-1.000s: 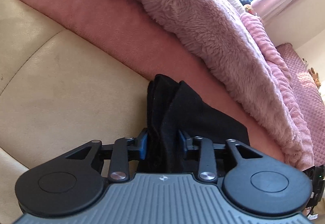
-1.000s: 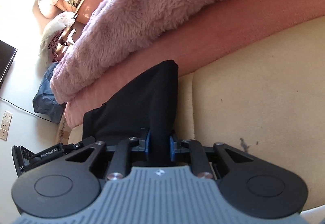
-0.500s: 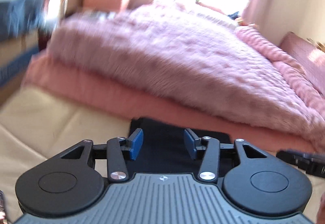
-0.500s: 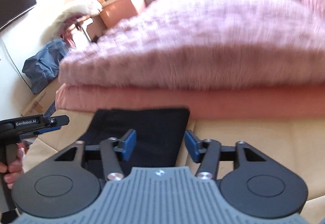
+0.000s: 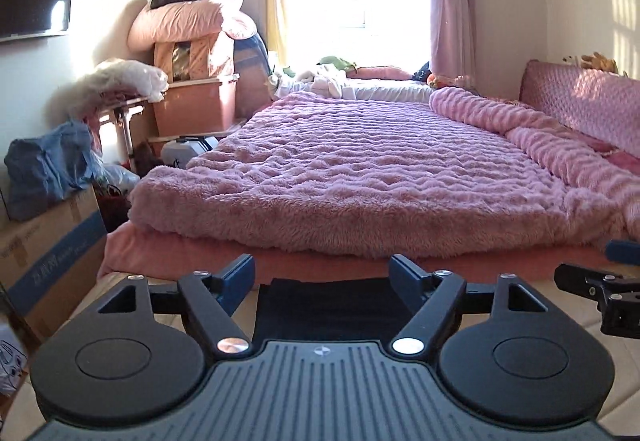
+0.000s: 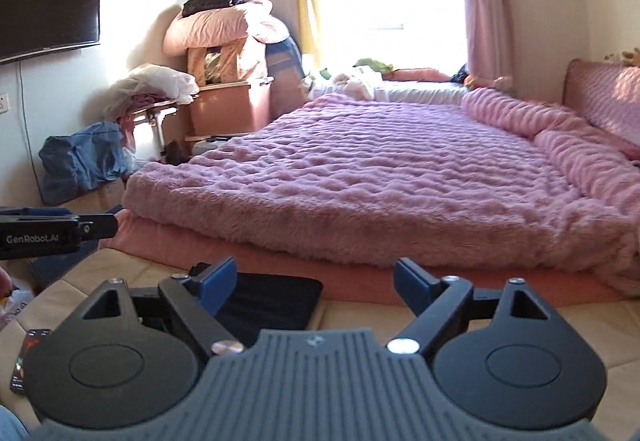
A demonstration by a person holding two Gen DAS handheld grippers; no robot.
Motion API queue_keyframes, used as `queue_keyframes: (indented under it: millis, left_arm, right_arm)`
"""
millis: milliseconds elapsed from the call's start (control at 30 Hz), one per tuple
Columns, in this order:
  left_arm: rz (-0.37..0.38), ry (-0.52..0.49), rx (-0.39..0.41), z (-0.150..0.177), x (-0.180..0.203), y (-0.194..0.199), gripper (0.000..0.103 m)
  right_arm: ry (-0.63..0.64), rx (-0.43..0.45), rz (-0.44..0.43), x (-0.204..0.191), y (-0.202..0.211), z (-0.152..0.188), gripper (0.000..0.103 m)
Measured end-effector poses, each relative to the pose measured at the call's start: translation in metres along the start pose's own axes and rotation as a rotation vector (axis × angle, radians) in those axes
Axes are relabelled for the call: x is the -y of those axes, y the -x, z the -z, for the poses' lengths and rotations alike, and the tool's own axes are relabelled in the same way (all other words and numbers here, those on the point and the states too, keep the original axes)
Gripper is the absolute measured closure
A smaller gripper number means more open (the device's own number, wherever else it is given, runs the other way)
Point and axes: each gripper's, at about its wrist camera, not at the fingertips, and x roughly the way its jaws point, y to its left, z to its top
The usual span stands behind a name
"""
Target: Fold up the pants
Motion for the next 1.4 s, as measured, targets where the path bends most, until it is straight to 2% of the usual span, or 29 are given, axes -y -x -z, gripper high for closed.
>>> queue_keyframes:
  millis: [100,333,500,667,833,1400]
  left_arm:
    - [-0.016,-0.033,-0.011,0.012,0.010,0.012,0.014]
    - [0.015,0.004,-0.082,0.040,0.017,0.020,0.014]
    - [0.007,0.012,-0.175,0.060,0.016,0.014,0.014]
    - [0.006,0.012,-0.230,0.070,0.013,0.012,0.014]
    - [0.009,-0.006,-0.244,0.070,0.017,0.014,0.014]
    - [0.004,-0.011,-0.252,0.071,0.017,0.013,0.014]
  right_arm:
    - [0.013,0.017,0.054,-0.005,0.025,0.016,0.021]
    - [0.010,-0.015,0.033,-0.021,0.048,0.052,0.021]
    - [-0.030,-0.125,0.000,-0.025,0.036,0.068,0.021]
    - [-0.086,-0.219,-0.006,-0.026,0.020,0.081,0.021]
    - [-0.080,-0.256,-0.003,-0.028,0.014,0.086,0.021]
    - [-0.062,-0.261,-0.016,-0.031,0.016,0.083,0.021]
